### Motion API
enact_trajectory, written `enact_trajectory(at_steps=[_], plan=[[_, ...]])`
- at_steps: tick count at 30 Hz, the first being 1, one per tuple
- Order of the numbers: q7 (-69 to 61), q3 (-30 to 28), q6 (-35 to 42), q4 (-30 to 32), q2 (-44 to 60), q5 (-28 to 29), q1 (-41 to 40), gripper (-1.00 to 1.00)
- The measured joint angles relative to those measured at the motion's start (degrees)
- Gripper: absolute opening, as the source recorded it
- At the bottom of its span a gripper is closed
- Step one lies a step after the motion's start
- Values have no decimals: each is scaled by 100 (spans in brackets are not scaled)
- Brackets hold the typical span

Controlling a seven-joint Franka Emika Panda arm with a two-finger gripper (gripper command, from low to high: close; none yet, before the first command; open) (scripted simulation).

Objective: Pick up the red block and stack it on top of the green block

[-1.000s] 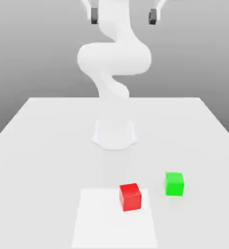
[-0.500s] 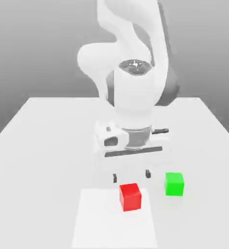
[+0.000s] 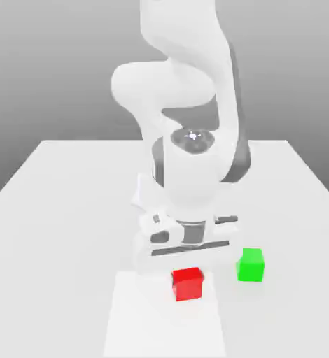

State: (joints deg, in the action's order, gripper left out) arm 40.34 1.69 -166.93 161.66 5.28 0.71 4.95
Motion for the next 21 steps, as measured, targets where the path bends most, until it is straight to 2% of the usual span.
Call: enact_trajectory(at_steps=[3,10,13,17,18,21], plan=[[-18,35,513,92,-607,-81,4,-100],[1156,1107,1273,427,-1721,-711,1278,-100],[1436,1289,923,449,-1393,-603,1340,-100],[1837,1262,167,426,-598,-65,1261,-100],[1959,1213,-6,420,-413,109,1261,100],[1959,1213,-6,420,-413,109,1235,100]])
